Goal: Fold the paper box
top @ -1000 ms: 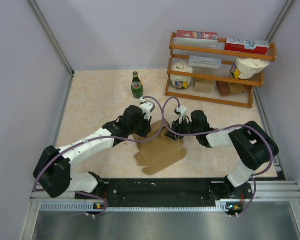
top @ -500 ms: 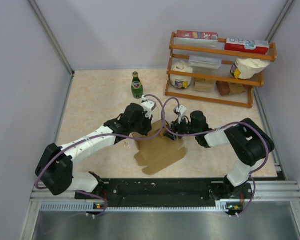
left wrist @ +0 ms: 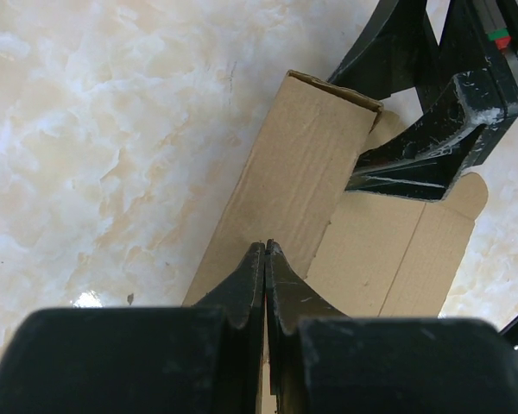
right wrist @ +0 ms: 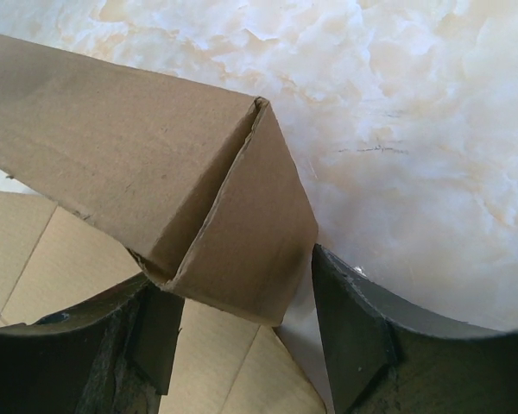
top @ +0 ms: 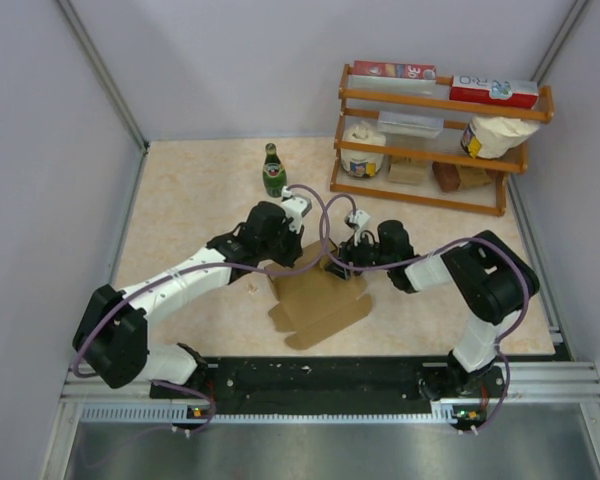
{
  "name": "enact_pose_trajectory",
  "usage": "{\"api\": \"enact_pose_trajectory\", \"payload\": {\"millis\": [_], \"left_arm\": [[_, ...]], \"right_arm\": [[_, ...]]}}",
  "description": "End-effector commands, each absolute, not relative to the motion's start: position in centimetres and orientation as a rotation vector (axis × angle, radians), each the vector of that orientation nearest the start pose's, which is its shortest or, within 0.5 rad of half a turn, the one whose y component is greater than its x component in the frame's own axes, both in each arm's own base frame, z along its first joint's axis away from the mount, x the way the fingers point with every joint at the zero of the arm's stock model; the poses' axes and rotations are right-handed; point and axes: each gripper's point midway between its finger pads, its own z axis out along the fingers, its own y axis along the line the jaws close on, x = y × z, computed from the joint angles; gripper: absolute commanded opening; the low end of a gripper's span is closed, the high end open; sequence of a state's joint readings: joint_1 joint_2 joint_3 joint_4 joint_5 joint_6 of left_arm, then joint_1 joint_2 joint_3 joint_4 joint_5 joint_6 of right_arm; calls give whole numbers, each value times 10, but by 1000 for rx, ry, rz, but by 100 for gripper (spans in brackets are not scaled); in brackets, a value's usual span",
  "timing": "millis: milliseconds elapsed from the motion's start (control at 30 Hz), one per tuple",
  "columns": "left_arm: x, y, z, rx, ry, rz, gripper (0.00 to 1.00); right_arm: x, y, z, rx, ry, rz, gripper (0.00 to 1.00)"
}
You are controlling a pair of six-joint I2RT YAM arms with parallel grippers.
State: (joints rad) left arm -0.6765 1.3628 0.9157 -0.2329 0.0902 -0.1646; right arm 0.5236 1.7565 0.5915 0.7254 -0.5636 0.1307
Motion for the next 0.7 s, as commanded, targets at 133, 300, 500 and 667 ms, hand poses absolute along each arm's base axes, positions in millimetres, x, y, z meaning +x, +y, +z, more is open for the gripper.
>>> {"api": "enact_pose_trajectory", "payload": {"millis": [133, 300, 500, 667], "left_arm": [[301, -262, 140, 680, 2184, -538, 1], [308, -263, 135, 706, 2202, -539, 0], [309, -266, 130, 707, 2217, -568, 0], [307, -268, 128, 711, 2222, -585, 0]], "right_arm": [[313, 308, 65, -809, 1774, 1016, 57], [317, 310, 64, -779, 1760, 1031, 53], [325, 313, 64, -737, 1732, 1035, 47], [330, 315, 65, -702, 1705, 1022, 41]]}}
